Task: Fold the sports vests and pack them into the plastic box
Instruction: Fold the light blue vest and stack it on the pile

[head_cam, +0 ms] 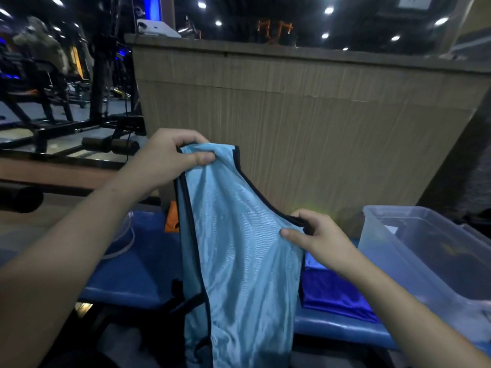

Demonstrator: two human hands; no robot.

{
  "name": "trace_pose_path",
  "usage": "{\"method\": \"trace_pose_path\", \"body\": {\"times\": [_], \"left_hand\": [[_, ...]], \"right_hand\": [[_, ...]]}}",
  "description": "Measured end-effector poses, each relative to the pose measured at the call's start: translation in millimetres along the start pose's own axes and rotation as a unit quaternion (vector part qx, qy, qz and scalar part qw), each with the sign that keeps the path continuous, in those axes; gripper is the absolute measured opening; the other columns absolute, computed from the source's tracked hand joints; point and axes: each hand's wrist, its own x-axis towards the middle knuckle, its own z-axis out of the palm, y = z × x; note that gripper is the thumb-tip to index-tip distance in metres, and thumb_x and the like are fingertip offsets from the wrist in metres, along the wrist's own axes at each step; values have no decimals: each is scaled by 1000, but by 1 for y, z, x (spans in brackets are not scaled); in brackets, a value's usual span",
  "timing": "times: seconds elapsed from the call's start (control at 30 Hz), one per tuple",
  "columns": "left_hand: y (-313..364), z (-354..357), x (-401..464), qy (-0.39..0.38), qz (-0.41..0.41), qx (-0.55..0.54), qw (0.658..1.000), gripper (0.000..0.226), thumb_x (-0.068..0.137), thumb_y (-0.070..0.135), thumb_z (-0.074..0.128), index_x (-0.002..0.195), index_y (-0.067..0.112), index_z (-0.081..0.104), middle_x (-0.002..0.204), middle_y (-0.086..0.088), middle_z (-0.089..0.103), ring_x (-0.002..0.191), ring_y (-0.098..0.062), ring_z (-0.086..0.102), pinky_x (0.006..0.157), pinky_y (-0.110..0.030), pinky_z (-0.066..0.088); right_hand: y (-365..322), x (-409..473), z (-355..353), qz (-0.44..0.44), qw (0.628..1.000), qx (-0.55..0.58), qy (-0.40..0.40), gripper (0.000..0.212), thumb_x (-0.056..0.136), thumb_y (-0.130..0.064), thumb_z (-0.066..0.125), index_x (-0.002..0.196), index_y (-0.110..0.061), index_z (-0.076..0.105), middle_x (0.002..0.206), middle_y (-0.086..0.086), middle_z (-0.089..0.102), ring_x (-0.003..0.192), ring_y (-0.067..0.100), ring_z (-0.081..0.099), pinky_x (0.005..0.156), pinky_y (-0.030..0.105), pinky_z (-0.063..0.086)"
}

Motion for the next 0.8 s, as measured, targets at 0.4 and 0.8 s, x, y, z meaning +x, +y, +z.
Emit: {"method": "trace_pose_path", "body": {"times": [0.4, 0.8], "left_hand": [[1, 11, 81, 27, 18, 72, 997, 1, 87, 26, 77, 86, 26, 76, 83, 12, 74, 80, 2, 66, 75, -25, 49], [-9, 53, 207, 90, 37, 82, 992, 3, 88, 25, 76, 89, 22, 76, 85, 10, 71, 78, -5, 62, 70, -26, 50]], "right_hand": [[11, 63, -36, 69, 997, 24, 21, 11, 89, -20, 74, 88, -12, 66, 71, 9, 49, 53, 25, 53, 41, 39, 52], [56, 172, -68, 102, 983, 111, 101, 10, 90, -7, 71, 90, -1, 63, 88, 14, 54, 79, 26, 60, 61, 49, 62]]}}
